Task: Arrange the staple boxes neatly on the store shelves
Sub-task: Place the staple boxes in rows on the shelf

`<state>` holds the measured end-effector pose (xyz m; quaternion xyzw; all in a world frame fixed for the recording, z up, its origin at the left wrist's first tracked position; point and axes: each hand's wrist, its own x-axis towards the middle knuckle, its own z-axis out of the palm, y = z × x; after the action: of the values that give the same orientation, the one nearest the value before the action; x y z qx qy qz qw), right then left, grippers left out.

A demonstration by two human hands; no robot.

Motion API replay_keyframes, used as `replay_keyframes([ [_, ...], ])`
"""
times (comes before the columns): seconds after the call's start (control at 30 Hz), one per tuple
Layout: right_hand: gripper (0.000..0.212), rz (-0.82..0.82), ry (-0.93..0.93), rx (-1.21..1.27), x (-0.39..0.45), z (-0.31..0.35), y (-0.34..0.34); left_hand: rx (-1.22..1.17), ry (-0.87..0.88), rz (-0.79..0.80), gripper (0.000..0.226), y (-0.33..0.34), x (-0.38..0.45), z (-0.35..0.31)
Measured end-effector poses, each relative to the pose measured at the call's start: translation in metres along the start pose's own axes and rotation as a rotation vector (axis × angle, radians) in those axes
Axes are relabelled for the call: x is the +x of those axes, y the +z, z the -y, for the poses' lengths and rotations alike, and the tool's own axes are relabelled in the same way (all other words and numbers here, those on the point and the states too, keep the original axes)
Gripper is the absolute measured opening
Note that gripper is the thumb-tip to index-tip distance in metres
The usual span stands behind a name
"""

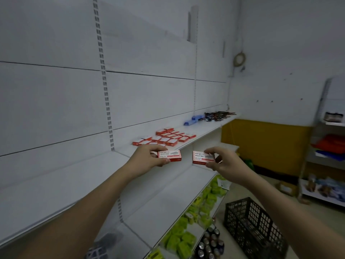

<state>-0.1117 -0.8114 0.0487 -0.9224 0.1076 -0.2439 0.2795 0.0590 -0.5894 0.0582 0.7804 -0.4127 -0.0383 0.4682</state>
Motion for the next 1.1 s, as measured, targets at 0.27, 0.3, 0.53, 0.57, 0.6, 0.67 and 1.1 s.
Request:
replay_keyframes([
  [0.27,0.037,0.007,-0.015,-0.053,0.104,-0.091,-0.002,-0.04,0.001,-0.036,0.047,0.049,0.133,0.039],
  [0.3,0.037,0.021,-0.016,-0.064,0.12,-0.102,-0.002,-0.048,-0.005,-0.042,0.047,0.053,0.151,0.044],
  [0.53,0.038,-0.018,-0.024,-0.038,0.223,-0.162,-0.001,-0.051,-0.02,-0.097,0.042,0.067,0.263,0.067],
  [0.57,0.039,-0.015,-0.021,-0.027,0.233,-0.171,0.001,-0.045,-0.032,-0.093,0.04,0.07,0.275,0.069],
  [0.6,0.039,-0.006,-0.025,-0.024,0.241,-0.181,0.003,-0.025,-0.041,-0.088,0.039,0.074,0.288,0.073],
  [0.67,0.039,0.01,-0.038,-0.013,0.259,-0.2,0.005,-0.007,-0.053,-0.086,0.04,0.082,0.315,0.081],
  [1.1,0.041,0.111,-0.183,0.096,0.416,-0.319,-0.002,0.201,-0.129,-0.197,0.033,0.15,0.434,0.085],
])
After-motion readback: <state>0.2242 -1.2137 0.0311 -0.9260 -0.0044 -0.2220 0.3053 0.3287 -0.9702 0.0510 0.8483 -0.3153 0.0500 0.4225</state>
